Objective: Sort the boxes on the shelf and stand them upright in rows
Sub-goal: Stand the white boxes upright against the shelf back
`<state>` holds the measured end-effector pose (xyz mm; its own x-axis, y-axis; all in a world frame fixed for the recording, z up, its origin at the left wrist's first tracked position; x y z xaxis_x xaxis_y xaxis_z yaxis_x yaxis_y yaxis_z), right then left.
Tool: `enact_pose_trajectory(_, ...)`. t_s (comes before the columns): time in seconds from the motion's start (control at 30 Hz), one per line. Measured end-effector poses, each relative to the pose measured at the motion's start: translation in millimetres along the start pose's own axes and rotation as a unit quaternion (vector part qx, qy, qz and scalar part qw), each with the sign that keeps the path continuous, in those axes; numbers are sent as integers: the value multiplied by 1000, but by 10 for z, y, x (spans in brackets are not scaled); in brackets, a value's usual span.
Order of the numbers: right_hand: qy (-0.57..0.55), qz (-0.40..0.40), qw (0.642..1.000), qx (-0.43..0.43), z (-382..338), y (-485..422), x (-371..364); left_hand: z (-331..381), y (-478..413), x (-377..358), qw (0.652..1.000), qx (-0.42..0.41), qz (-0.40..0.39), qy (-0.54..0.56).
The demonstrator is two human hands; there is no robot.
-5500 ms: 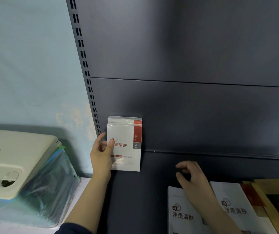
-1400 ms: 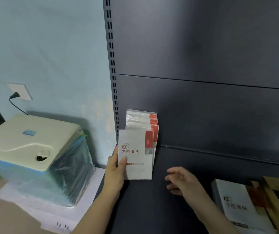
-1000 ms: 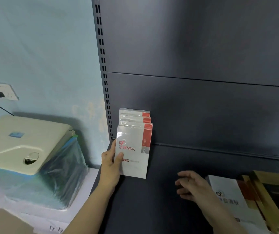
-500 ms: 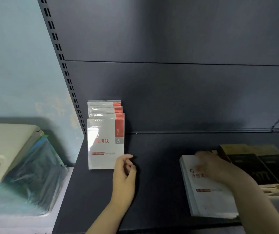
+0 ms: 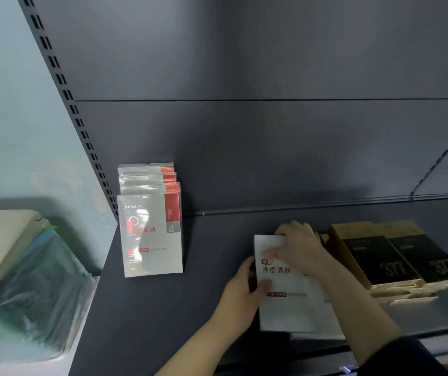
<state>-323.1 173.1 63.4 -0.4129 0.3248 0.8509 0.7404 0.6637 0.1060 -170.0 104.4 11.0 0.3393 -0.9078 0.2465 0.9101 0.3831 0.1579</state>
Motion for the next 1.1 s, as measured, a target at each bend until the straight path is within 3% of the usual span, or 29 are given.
enact_pose_trajectory(0.1,-198,125,971,42,-136,40,104,0,43,121,995,4,16,100)
enact_pose_trajectory(0.17,-347,141,927,15,-207,88,161,-15,111,253,990,-3,45,134)
enact_pose_trajectory(0.27,-455,13,886,-81,-307,177,29,-44,202,483,980,-9,88,180)
enact_pose_trajectory(0.37,-556,-124,814,-110,-482,274,-212,-99,265,720,967,5,136,217)
enact_pose_trajectory(0.53,-618,-152,767,-83,-841,311,-545,-229,443,1063,945,10,209,250)
enact_pose_trajectory(0.73,-613,-111,782,-30,-1202,257,-877,-371,657,1394,923,7,303,236)
enact_pose_trajectory(0.93,-525,-70,848,24,-1433,174,-983,-369,721,1681,913,-5,366,179)
enact_pose_trajectory(1.1,-503,-45,863,15,-1461,171,-1022,-370,663,1818,902,17,399,162)
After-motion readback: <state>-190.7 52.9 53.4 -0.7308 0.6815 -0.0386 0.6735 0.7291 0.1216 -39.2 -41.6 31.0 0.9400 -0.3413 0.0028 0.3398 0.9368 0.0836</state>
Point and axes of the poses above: each hand's wrist, its own y-axis away from the middle knuckle, its own x-axis out of the back of the hand, z = x × y, the point moved 3 cm from there along -y, towards the middle knuckle, and after that the axes turned 12 degrees about -y, right-handed, at the moved point
